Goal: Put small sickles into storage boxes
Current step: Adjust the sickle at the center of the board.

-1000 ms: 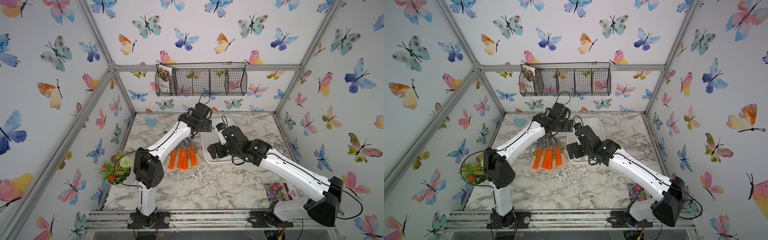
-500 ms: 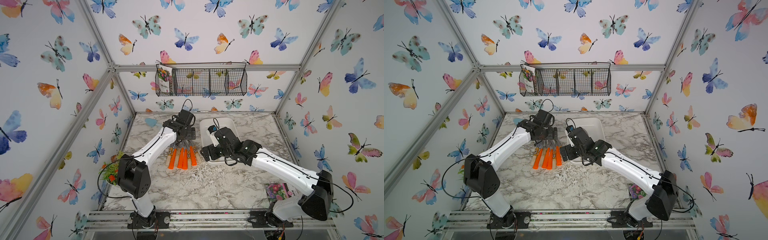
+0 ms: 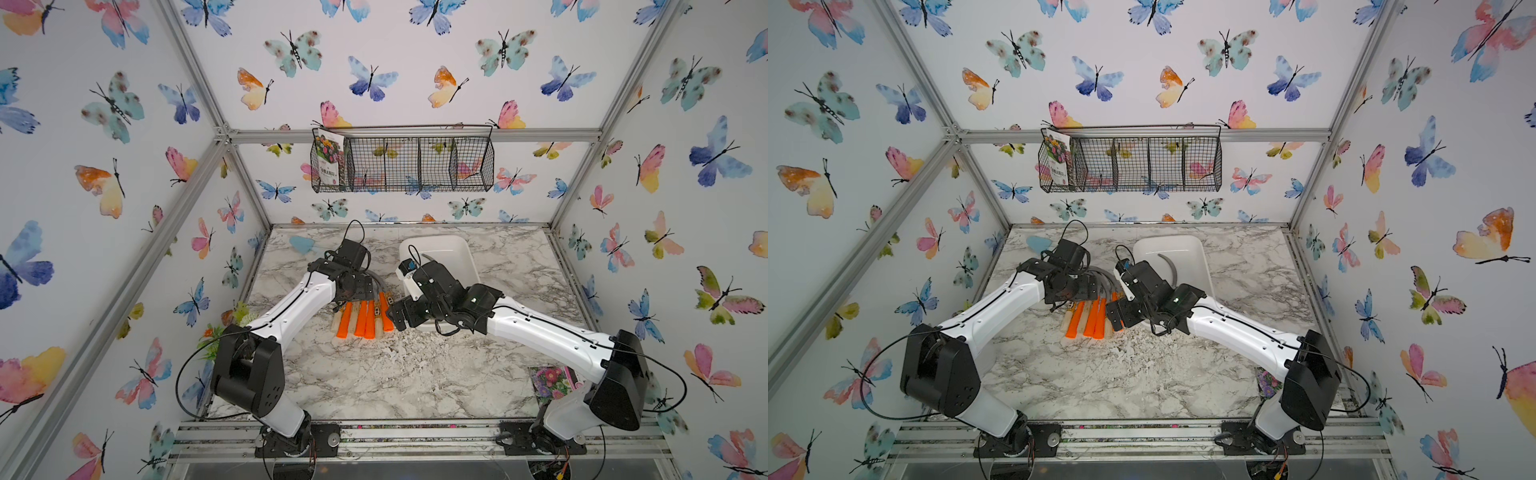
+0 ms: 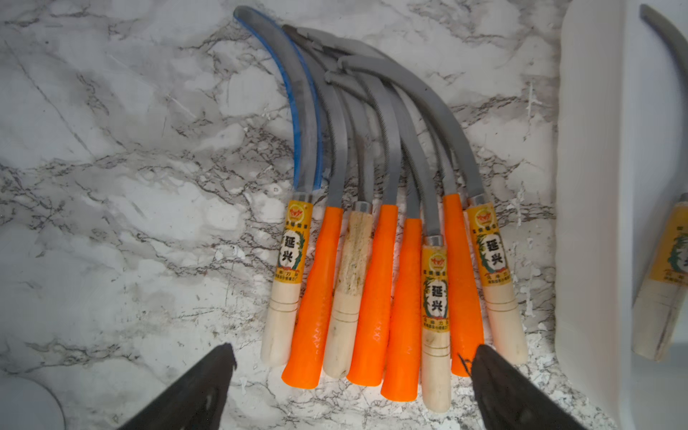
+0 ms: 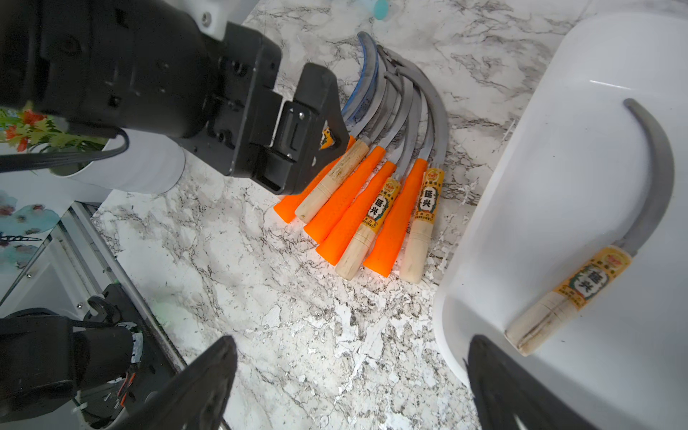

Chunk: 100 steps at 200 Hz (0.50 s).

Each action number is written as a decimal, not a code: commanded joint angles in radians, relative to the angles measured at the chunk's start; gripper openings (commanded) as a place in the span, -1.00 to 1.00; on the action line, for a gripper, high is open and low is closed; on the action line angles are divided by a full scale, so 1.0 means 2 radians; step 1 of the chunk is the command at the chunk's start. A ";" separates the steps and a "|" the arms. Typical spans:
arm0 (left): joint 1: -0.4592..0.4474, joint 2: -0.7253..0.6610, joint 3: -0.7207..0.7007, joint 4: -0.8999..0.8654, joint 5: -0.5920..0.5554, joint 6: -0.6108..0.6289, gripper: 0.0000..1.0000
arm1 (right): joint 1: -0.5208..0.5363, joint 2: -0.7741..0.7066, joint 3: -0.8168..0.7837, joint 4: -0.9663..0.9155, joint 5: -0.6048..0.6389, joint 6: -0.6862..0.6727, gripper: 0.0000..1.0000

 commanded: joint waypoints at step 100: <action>0.089 -0.028 -0.120 0.061 0.058 0.028 0.87 | 0.027 0.028 0.003 0.044 -0.042 0.002 0.97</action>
